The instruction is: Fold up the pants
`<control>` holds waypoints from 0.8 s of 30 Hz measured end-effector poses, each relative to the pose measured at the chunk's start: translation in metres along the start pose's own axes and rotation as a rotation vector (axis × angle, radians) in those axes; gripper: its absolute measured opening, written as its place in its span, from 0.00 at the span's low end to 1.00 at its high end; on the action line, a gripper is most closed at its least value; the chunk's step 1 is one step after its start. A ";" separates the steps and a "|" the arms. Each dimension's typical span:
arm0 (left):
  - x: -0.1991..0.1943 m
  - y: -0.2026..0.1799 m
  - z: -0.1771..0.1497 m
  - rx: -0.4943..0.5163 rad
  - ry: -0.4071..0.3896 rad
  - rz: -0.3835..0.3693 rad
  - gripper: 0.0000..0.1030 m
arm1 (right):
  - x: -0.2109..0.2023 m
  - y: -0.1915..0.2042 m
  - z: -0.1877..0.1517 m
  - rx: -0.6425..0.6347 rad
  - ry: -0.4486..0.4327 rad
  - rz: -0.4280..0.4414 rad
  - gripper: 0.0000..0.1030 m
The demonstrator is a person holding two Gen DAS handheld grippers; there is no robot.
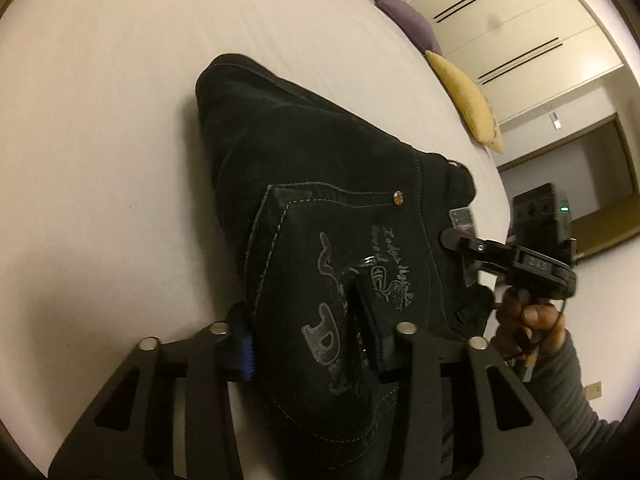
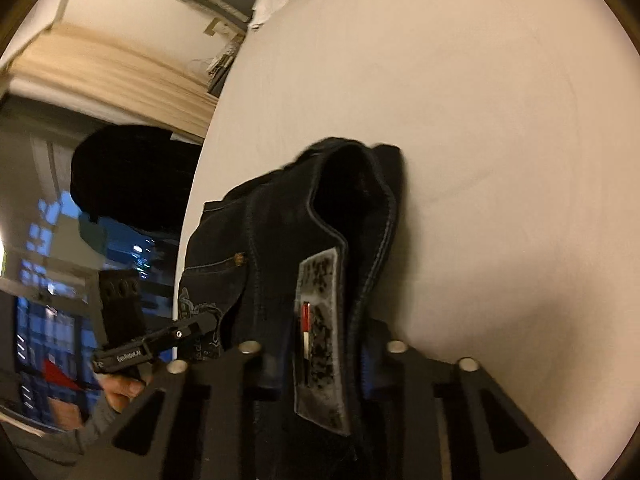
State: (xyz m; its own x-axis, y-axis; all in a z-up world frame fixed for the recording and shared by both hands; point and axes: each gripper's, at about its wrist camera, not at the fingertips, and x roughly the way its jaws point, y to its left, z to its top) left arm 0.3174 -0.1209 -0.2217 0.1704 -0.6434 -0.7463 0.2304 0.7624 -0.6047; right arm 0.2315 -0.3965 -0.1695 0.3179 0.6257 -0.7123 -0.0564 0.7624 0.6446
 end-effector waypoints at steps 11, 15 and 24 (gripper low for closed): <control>-0.088 -0.015 0.059 0.083 -0.188 0.048 0.20 | -0.013 0.078 0.083 -0.192 -0.090 0.012 0.20; -0.116 0.000 0.103 0.103 -0.247 0.125 0.20 | 0.028 0.095 0.137 -0.186 -0.077 0.038 0.20; -0.102 0.094 0.168 0.029 -0.209 0.187 0.20 | 0.114 0.096 0.202 -0.140 0.015 0.019 0.20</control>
State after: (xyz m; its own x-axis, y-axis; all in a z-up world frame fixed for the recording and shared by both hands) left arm 0.4823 0.0048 -0.1560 0.4060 -0.4941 -0.7687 0.2034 0.8690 -0.4512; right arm 0.4536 -0.2851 -0.1327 0.3018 0.6420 -0.7048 -0.1940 0.7651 0.6139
